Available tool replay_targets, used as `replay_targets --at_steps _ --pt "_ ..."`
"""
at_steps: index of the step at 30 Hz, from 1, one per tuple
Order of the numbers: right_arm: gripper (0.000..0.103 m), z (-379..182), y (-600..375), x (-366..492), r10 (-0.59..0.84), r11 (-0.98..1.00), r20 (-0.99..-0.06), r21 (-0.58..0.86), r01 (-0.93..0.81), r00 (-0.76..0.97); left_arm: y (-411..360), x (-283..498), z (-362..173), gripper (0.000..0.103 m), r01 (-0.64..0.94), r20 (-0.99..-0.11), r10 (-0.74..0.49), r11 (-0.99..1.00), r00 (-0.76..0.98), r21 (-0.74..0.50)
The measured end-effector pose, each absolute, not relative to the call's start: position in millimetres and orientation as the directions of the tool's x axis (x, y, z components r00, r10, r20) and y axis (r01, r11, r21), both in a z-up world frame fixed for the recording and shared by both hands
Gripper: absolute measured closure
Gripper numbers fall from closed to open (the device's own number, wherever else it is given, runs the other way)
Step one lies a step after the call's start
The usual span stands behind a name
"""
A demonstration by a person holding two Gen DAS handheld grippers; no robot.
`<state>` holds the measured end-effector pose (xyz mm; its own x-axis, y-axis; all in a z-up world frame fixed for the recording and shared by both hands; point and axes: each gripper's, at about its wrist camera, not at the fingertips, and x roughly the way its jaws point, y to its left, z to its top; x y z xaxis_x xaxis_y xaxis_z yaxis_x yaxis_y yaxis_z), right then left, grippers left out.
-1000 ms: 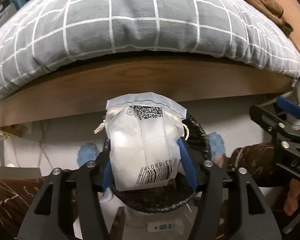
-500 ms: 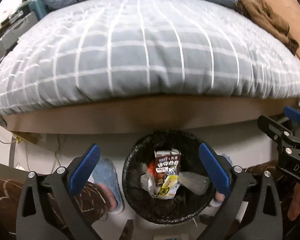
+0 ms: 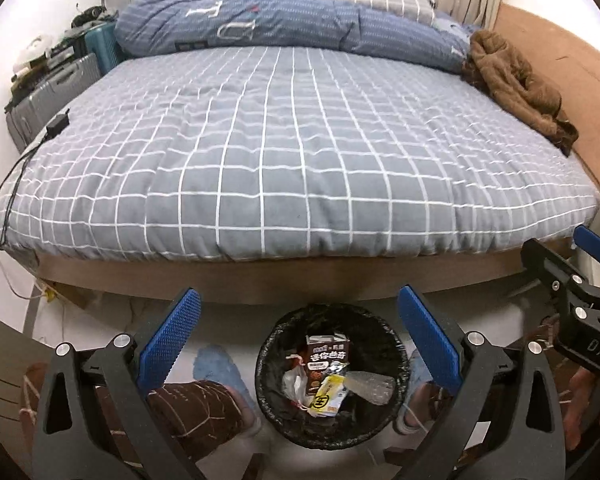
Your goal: Collect trash
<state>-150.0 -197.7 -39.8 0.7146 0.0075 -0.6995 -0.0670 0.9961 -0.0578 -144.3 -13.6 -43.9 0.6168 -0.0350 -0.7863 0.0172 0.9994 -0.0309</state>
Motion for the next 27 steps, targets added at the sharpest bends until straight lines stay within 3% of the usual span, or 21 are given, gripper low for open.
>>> replay_targets --at_steps 8,27 --pt "0.008 -30 -201 -165 0.010 0.997 -0.692 -0.048 -0.059 0.722 -15 -163 -21 0.006 0.024 -0.767 -0.049 0.999 0.640 -0.044" --pt "0.008 -34 -201 -160 0.008 0.998 -0.698 -0.044 -0.054 0.716 -16 -163 -21 0.006 0.035 -0.775 -0.068 0.998 0.629 -0.059"
